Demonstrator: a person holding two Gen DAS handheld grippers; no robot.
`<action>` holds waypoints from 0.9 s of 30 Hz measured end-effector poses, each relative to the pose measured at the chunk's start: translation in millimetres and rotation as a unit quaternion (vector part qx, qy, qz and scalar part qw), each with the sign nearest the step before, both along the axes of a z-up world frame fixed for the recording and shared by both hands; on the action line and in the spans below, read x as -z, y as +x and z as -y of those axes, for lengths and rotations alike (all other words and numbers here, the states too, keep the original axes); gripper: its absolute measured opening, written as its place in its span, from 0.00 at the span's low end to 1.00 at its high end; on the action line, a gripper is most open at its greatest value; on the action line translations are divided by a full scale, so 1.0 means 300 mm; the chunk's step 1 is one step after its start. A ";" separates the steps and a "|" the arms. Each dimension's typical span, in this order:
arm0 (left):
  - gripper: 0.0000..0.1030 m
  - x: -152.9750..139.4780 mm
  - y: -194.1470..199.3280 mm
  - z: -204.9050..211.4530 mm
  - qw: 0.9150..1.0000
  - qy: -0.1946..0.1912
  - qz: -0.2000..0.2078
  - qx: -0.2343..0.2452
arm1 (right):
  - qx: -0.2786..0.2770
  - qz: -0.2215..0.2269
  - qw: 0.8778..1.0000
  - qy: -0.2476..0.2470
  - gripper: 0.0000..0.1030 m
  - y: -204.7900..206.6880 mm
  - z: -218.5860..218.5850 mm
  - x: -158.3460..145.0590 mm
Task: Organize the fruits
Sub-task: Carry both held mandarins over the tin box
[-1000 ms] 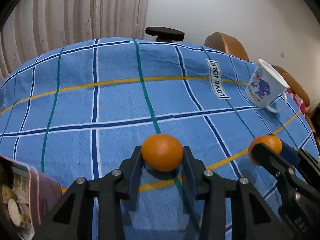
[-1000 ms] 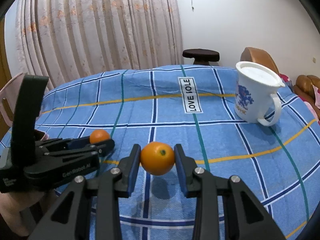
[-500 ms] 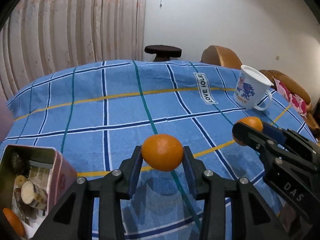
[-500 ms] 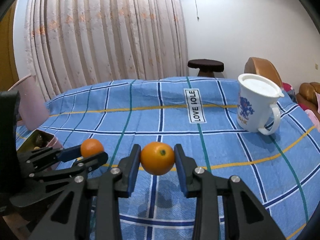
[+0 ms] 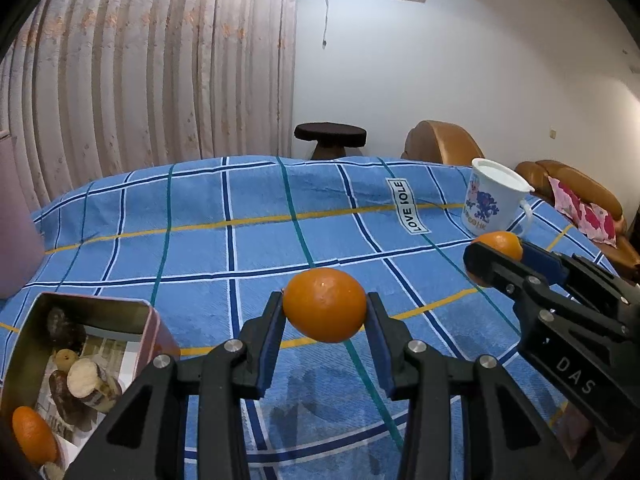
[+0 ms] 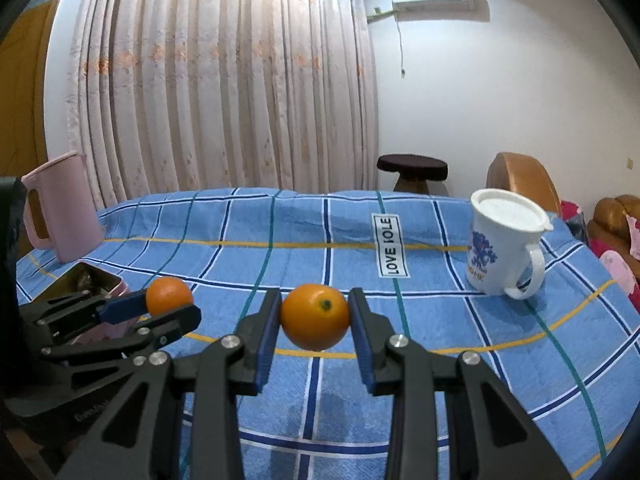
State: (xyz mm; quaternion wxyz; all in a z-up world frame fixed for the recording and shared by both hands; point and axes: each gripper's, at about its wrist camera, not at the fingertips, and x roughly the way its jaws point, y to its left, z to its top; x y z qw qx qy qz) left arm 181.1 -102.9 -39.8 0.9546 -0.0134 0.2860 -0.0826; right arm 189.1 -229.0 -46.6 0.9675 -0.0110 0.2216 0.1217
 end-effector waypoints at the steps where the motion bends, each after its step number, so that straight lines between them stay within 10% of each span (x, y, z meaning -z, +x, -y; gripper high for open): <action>1: 0.41 -0.002 -0.005 -0.003 1.000 -0.001 0.003 -0.002 | 0.000 0.003 1.000 0.000 0.36 -0.003 0.000 -0.002; 27: 0.41 -0.045 -0.173 -0.015 0.996 0.026 0.086 -0.017 | -0.020 0.064 0.998 -0.008 0.36 -0.149 -0.046 -0.028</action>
